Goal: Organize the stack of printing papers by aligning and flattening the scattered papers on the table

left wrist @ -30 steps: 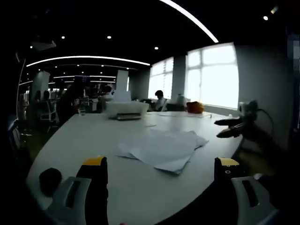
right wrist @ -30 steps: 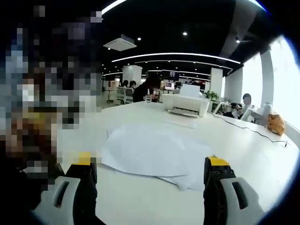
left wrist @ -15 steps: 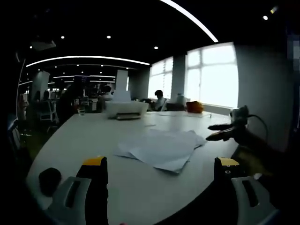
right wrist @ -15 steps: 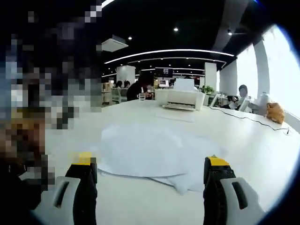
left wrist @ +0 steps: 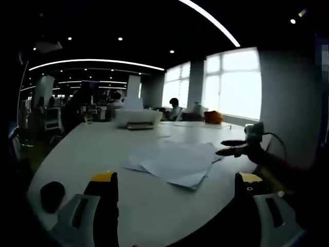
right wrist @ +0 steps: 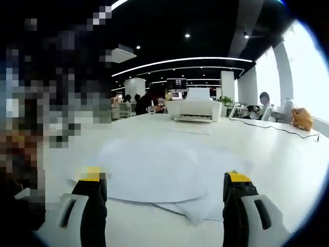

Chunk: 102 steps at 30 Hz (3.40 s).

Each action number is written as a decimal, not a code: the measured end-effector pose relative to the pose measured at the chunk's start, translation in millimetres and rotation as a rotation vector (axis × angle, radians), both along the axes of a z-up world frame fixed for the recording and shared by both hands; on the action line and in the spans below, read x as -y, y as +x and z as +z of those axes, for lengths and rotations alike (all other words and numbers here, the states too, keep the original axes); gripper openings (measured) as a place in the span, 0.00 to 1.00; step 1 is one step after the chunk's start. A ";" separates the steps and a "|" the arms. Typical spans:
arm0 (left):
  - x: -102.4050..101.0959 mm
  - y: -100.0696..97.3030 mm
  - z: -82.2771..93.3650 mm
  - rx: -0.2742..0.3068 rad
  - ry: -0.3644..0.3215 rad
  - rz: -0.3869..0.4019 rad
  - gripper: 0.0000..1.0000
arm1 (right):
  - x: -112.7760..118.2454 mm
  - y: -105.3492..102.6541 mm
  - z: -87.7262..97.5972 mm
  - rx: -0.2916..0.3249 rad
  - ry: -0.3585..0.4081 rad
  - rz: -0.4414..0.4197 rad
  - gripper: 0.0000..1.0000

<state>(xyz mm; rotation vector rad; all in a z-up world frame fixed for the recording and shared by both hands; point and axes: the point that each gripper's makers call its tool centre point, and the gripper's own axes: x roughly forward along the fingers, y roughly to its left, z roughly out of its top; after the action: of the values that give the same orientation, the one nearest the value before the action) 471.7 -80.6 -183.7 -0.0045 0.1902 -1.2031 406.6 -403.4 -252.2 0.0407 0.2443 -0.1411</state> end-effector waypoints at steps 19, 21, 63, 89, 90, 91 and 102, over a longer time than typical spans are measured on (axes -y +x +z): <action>-0.4 0.8 -0.7 -0.002 0.001 0.002 0.96 | 24.9 24.4 -41.4 -0.093 -0.028 -0.039 0.87; 0.2 1.0 -1.0 -0.002 0.003 0.000 0.96 | 26.0 25.4 -44.8 -0.108 -0.037 -0.045 0.87; 6.3 -8.1 -4.0 -0.001 0.022 -0.032 0.96 | 44.2 35.6 -63.0 -0.134 -0.004 -0.070 0.85; 13.1 -13.0 -2.9 0.000 0.021 -0.056 0.95 | 38.3 33.4 -63.7 -0.121 -0.008 -0.063 0.81; 13.2 -13.0 -2.5 0.000 0.019 -0.056 0.95 | 37.7 33.4 -63.6 -0.121 -0.009 -0.061 0.80; 13.7 -13.1 -1.8 -0.001 0.017 -0.057 0.95 | 36.0 33.2 -63.4 -0.121 -0.009 -0.059 0.80; 15.6 -15.2 -2.4 0.000 0.019 -0.068 0.94 | 23.3 30.6 -61.8 -0.119 -0.007 -0.052 0.76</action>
<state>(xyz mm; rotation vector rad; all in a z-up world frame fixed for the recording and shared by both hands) 456.4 -96.2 -186.1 0.0191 0.2033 -1.2691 437.3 -426.7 -314.0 0.0318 0.3613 -0.1964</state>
